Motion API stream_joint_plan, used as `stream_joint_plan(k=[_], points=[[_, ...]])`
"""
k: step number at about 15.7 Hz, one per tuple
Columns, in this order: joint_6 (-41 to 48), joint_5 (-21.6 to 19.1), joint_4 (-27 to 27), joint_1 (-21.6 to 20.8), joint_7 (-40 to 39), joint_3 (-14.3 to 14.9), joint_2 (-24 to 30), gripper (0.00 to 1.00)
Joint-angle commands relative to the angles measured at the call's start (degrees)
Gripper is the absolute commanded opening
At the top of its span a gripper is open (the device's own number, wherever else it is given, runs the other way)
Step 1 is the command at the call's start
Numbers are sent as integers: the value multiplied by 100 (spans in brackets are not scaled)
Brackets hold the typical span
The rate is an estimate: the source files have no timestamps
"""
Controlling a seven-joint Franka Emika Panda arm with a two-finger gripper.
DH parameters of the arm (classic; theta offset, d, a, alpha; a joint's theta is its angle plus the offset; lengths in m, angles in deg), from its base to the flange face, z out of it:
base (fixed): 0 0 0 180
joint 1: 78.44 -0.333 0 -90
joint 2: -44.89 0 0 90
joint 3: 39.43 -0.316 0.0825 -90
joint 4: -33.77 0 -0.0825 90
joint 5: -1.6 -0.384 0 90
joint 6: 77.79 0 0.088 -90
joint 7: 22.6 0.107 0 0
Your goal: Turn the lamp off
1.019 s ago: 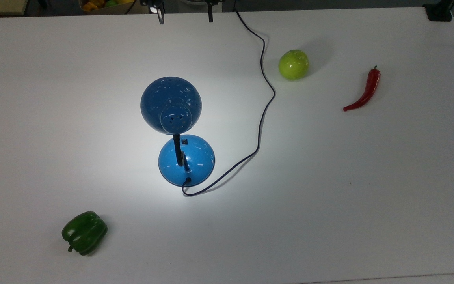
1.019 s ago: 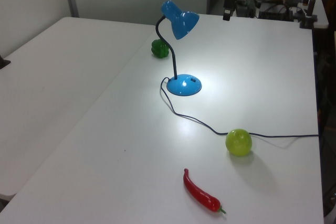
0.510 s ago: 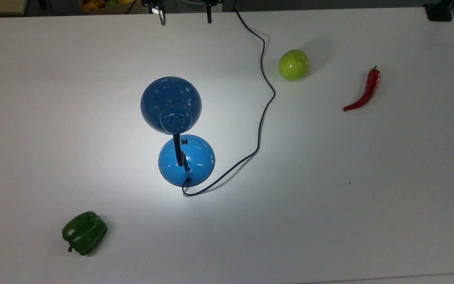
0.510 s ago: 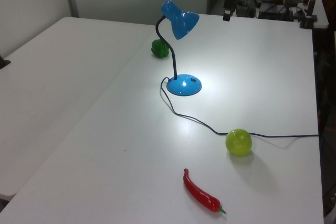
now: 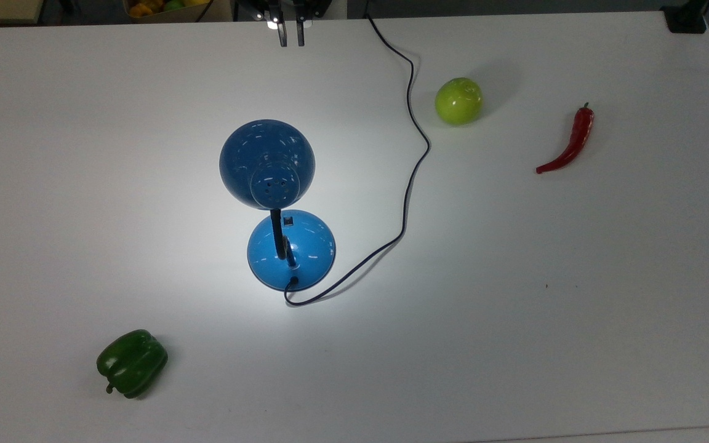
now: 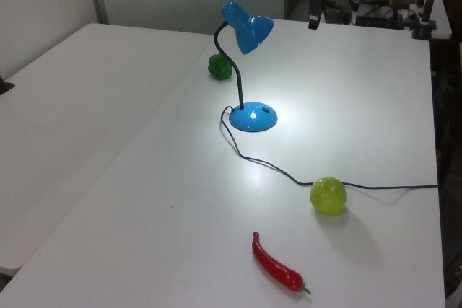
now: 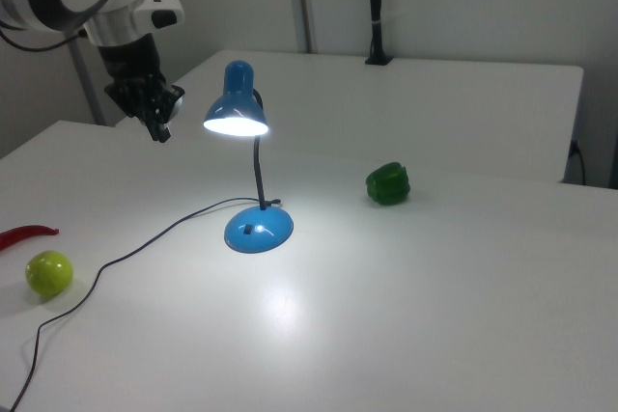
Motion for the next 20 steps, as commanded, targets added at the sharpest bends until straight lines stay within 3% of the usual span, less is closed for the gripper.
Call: stream_joint_plan(k=[1, 15, 20], points=[[-85, -44, -64, -51, -151, 17, 1, 0], [-111, 70, -582, -7, -555, 17, -174, 0], [-717, 350, -1126, -24, -546, 17, -289, 0]])
